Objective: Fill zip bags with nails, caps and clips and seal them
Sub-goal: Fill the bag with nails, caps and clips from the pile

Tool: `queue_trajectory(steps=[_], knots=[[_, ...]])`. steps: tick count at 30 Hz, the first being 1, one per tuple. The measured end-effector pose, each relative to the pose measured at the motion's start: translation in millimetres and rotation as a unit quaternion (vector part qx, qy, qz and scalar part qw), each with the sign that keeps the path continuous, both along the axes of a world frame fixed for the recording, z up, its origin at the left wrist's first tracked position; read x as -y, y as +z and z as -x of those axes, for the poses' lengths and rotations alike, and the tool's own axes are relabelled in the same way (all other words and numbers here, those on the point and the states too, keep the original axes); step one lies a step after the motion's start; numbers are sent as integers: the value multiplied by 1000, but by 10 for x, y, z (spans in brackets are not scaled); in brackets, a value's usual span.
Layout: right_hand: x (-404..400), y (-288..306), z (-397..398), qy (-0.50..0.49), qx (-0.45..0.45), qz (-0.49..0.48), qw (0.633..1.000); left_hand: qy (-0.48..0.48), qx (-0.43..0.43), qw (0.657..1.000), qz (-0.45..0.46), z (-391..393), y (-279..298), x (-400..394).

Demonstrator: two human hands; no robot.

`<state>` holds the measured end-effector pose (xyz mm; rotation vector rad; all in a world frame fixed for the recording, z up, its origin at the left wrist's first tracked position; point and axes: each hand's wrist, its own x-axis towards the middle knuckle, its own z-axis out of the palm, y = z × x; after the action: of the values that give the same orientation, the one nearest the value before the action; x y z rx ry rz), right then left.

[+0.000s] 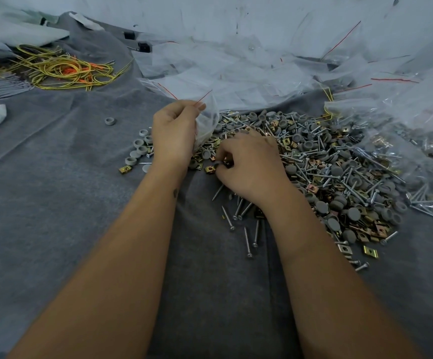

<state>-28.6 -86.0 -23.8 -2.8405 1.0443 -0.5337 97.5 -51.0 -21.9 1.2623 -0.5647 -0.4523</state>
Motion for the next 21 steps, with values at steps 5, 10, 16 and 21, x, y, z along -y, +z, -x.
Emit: queue_trajectory(steps=[5, 10, 16, 21], knots=[[-12, 15, 1, 13, 10, -13, 1000, 1, 5, 1000, 4, -2, -14, 8], [-33, 26, -12, 36, 12, -39, 999, -3, 21, 1000, 15, -4, -23, 18], [26, 70, 30, -61, 225, -38, 972, -21, 103, 994, -23, 30, -65, 17], [27, 84, 27, -54, 360, -108, 925, -55, 162, 984, -49, 71, -58, -14]])
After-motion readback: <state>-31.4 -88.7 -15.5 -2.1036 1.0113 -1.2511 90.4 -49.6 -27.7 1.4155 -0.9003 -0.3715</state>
